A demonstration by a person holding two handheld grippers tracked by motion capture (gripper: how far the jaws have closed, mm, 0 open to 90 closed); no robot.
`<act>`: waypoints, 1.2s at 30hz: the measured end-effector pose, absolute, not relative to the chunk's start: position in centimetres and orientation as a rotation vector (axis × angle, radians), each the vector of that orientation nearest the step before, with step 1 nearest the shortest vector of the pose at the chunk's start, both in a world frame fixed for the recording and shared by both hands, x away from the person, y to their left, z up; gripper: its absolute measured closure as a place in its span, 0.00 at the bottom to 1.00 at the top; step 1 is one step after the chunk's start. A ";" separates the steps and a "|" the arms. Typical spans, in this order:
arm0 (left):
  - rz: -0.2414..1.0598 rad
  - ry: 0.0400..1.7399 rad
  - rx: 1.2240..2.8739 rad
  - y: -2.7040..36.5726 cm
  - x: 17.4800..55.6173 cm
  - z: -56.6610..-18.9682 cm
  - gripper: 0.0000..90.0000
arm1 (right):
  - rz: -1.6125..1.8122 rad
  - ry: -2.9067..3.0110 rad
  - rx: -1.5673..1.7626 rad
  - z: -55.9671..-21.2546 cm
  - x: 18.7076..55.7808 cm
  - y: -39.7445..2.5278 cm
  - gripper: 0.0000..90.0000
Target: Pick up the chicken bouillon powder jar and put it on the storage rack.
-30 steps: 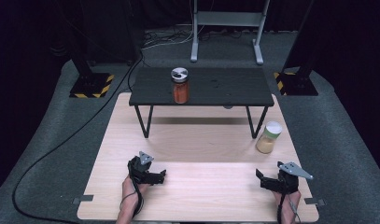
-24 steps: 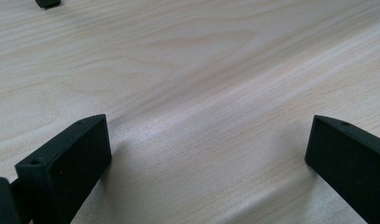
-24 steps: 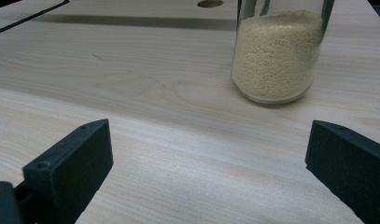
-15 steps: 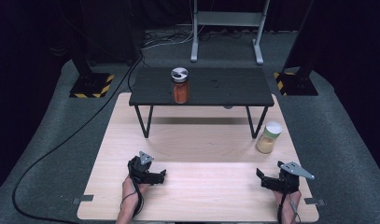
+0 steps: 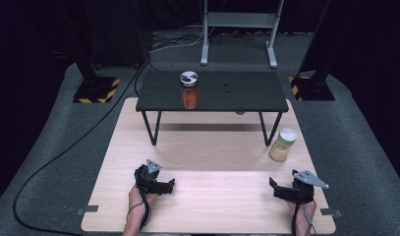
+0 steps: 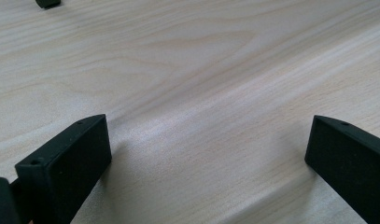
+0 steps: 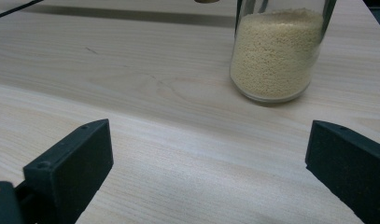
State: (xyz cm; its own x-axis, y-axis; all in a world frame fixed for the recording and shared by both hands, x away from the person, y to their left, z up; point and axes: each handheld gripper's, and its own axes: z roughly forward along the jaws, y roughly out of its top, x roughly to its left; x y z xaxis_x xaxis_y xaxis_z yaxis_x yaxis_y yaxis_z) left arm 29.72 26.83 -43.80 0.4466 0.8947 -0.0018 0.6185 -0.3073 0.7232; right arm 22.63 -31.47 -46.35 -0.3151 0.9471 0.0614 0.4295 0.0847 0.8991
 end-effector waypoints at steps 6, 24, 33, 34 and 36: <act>0.539 1.262 2.040 26.8 29.7 -43.8 0.00 | 1.181 1.807 1.351 -46.3 22.6 -31.3 0.00; 0.539 1.263 2.039 26.8 29.7 -43.8 0.00 | 1.120 1.815 1.351 -46.0 22.7 -30.4 0.00; 0.539 1.263 2.036 26.8 29.7 -43.8 0.00 | 1.115 1.804 1.362 -46.0 22.7 -30.3 0.00; 0.538 1.262 2.040 26.8 29.7 -43.8 0.00 | 1.120 1.798 1.374 -45.9 22.8 -30.4 0.00; 0.538 1.261 2.039 26.8 29.7 -43.8 0.00 | 1.141 1.770 1.379 -45.8 22.8 -30.7 0.00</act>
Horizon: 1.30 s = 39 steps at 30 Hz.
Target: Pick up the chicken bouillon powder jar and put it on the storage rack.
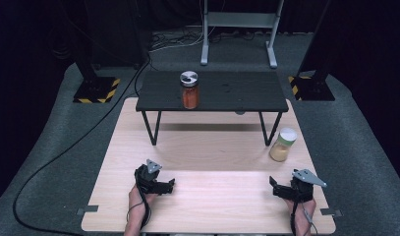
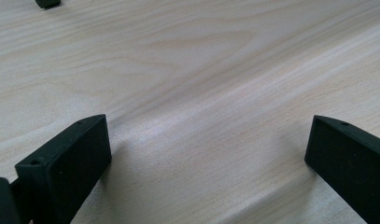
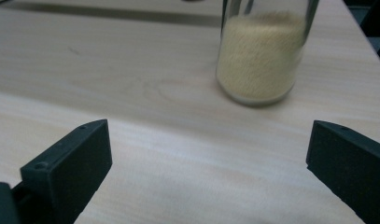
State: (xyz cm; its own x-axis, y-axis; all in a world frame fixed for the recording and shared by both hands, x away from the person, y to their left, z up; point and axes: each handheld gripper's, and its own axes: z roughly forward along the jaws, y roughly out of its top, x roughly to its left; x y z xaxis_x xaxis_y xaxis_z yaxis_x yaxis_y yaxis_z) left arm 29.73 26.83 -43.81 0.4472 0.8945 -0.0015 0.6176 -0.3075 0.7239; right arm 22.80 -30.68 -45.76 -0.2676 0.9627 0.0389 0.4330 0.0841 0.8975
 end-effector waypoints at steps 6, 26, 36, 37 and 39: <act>0.538 1.263 2.036 26.8 29.7 -43.8 0.00 | 1.221 1.677 1.311 -44.1 23.8 -31.3 0.00; 0.534 1.265 2.033 26.9 29.7 -43.8 0.00 | 1.232 1.582 1.315 -43.8 30.6 -31.6 0.00; 0.534 1.265 2.033 26.9 29.7 -43.8 0.00 | 1.225 1.584 1.271 -44.5 31.4 -31.7 0.00; 0.534 1.265 2.033 26.9 29.7 -43.8 0.00 | 1.225 1.594 1.270 -44.4 31.6 -31.7 0.00; 0.534 1.265 2.033 26.9 29.7 -43.8 0.00 | 1.224 1.593 1.246 -44.7 31.6 -31.7 0.12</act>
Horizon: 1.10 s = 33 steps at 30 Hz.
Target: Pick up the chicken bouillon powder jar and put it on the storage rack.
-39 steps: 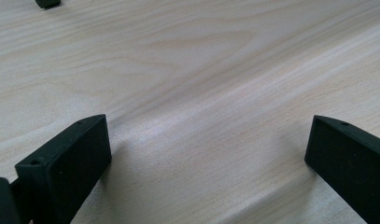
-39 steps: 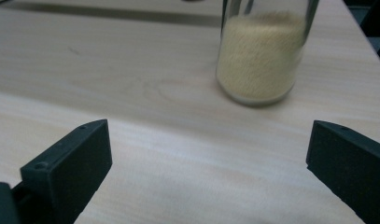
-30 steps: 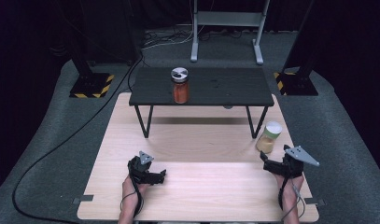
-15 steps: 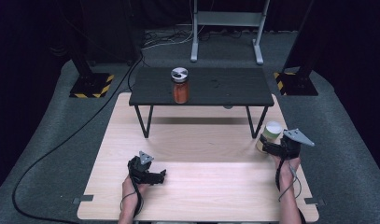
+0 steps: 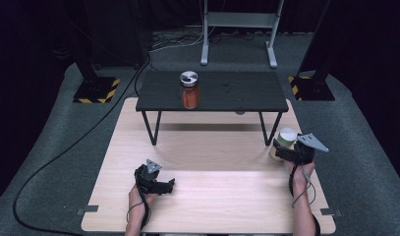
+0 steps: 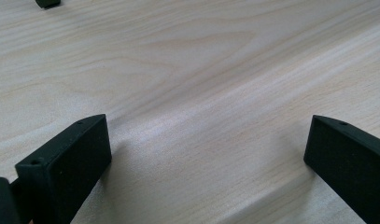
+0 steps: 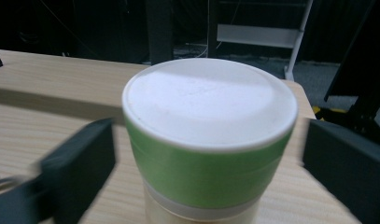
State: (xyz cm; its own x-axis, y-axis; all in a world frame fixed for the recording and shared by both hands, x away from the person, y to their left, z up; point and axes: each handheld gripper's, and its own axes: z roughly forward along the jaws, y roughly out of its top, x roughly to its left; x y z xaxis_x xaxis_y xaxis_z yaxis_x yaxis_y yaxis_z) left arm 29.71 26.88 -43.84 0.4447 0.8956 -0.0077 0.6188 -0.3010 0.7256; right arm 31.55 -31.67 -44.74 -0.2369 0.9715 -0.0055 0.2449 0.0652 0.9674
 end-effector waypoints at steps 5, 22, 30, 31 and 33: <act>0.535 1.265 2.032 26.9 29.7 -43.8 0.00 | 1.275 1.560 1.222 -45.8 31.2 -32.0 0.28; 0.535 1.267 2.028 26.9 29.7 -43.9 0.00 | 1.331 1.532 1.192 -46.6 31.0 -32.6 0.36; 0.535 1.267 2.028 26.9 29.7 -43.9 0.00 | 1.390 1.530 1.221 -46.6 30.9 -33.8 0.37; 0.535 1.267 2.028 26.9 29.7 -43.9 0.00 | 1.388 1.534 1.222 -46.6 30.9 -33.9 0.37; 0.535 1.267 2.028 26.9 29.7 -43.9 0.00 | 1.387 1.537 1.217 -46.5 30.8 -34.0 0.37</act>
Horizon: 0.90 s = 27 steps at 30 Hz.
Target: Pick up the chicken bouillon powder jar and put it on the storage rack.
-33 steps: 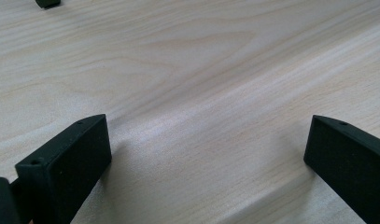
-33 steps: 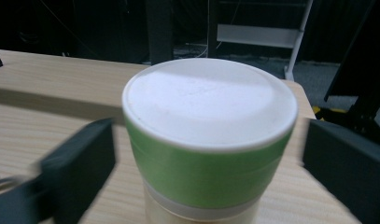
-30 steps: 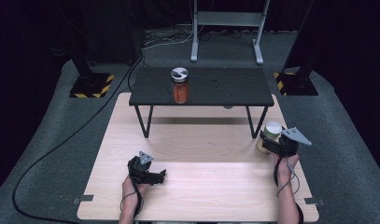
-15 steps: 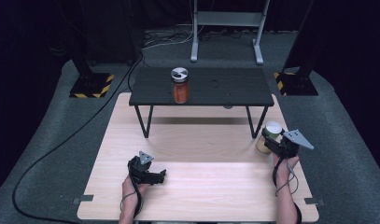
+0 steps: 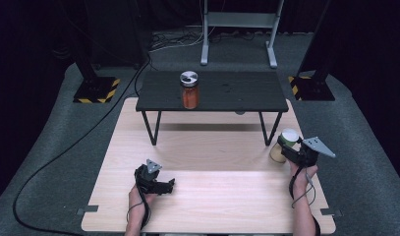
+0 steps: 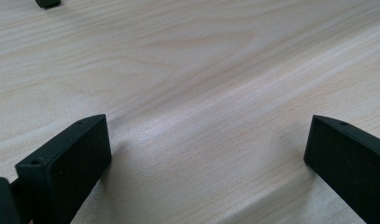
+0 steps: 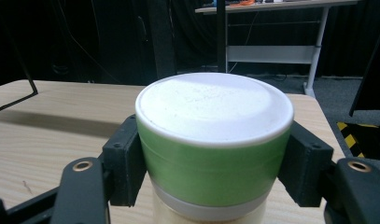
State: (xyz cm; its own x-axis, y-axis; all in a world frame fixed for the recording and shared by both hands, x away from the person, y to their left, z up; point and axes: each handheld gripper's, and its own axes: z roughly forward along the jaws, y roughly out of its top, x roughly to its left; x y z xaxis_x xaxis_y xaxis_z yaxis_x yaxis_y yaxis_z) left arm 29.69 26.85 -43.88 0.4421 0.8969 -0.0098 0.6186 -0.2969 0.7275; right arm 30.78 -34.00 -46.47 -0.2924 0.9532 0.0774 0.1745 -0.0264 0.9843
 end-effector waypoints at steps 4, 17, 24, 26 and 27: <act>0.535 1.267 2.028 26.9 29.7 -43.9 0.00 | 1.385 1.545 1.209 -46.1 30.5 -34.1 0.37; 0.535 1.265 2.033 26.9 29.7 -43.8 0.00 | 1.375 1.594 1.167 -43.7 29.6 -33.8 0.36; 0.535 1.265 2.033 26.9 29.7 -43.8 0.00 | 1.393 1.614 1.158 -42.7 29.5 -33.7 0.37; 0.534 1.264 2.034 26.9 29.7 -43.8 0.00 | 1.398 1.621 1.153 -42.5 29.4 -33.7 0.37; 0.535 1.264 2.035 26.9 29.7 -43.8 0.00 | 1.401 1.623 1.151 -42.4 29.4 -33.7 0.36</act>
